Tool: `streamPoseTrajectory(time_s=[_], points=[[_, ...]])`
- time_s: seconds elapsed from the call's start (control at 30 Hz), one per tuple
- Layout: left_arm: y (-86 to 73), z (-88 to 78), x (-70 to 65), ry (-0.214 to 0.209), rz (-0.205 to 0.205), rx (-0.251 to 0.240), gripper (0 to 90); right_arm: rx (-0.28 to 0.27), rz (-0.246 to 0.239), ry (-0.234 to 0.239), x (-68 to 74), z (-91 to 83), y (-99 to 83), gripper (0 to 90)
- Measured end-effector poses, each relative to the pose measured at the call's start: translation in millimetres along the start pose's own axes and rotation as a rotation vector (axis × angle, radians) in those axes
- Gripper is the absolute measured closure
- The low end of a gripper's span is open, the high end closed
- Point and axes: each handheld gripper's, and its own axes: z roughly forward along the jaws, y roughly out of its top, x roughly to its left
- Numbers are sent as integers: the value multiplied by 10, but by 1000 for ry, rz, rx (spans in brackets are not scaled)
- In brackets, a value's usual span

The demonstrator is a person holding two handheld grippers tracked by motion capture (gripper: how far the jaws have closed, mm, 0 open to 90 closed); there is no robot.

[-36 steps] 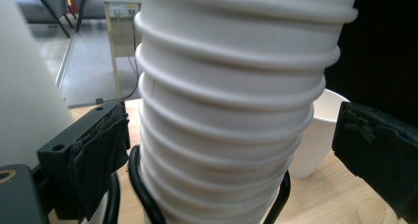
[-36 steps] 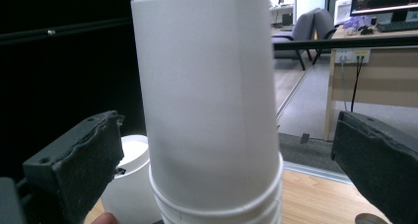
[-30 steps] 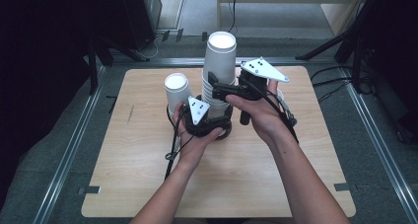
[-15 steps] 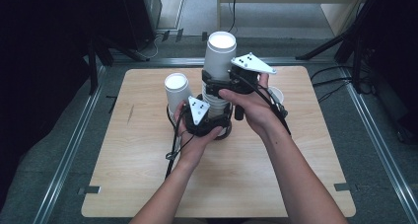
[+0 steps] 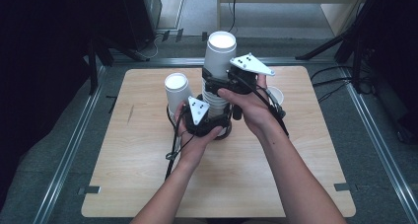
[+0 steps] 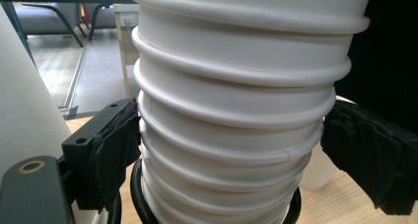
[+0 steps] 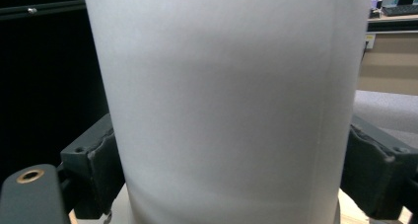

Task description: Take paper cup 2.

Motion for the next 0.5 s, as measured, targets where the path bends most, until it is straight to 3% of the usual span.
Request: streamPoseTrajectory(time_s=[0.5], points=[[0,-17,15,-7,-1,3,106,-41,-8,-17,18,-16,68,116]])
